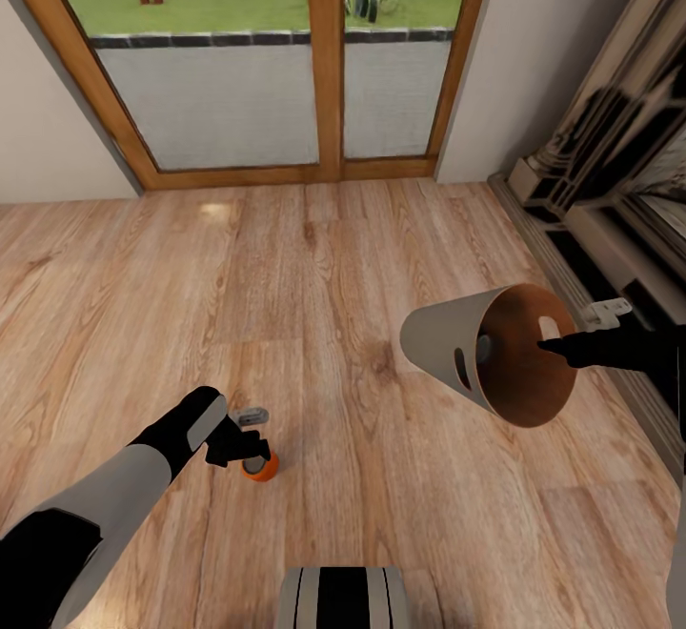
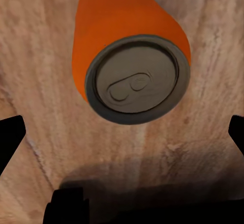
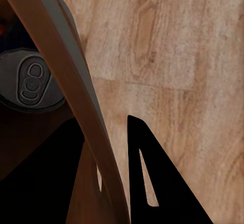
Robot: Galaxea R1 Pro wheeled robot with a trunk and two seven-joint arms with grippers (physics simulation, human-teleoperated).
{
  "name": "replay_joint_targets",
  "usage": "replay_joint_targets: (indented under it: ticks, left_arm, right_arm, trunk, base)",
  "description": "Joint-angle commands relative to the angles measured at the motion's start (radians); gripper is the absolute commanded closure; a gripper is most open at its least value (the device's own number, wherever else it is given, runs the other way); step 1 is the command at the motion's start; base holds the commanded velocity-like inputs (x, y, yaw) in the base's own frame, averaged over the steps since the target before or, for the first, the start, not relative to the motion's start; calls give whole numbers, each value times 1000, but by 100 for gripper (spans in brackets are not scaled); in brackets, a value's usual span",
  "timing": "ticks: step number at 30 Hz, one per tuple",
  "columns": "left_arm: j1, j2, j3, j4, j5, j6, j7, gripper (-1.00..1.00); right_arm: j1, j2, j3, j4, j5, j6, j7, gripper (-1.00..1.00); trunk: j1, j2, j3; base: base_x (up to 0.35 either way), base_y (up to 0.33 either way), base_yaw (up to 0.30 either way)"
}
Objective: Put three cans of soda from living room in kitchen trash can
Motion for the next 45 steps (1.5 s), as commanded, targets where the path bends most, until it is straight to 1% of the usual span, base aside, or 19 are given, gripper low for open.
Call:
replay_joint_targets:
  ticks: [1,7,17,27,45]
  left_arm:
    - [0,0,0,0,0,-1,0,-100]
    - [0,-1,-1,-2,0,-2,0,-100]
    - [0,-7,-1,0,-1,-9,-1,-100]
    - [0,-9,-1,0,-2,-21,-5,-100]
    - [1,-9,-1,-3,-2,-22,-6,-100]
  right_arm:
    - [0,0,0,0,-7,8,5,100]
    - [1,0,-1,0,-7,3,6,100]
    - [1,1,-2,0,-8,1,6,100]
    - [1,1,-2,0,-10,-2,7,100]
    - [1,2,-2,0,-10,-2,7,100]
  trunk:
    - [0,0,0]
    - [0,0,0]
    - [4,-2,-39]
    - [4,-2,-39]
    - [4,-2,-39]
  base:
    - [0,0,0]
    - [0,0,0]
    - [0,0,0]
    - [7,0,0]
    - [21,2,0]
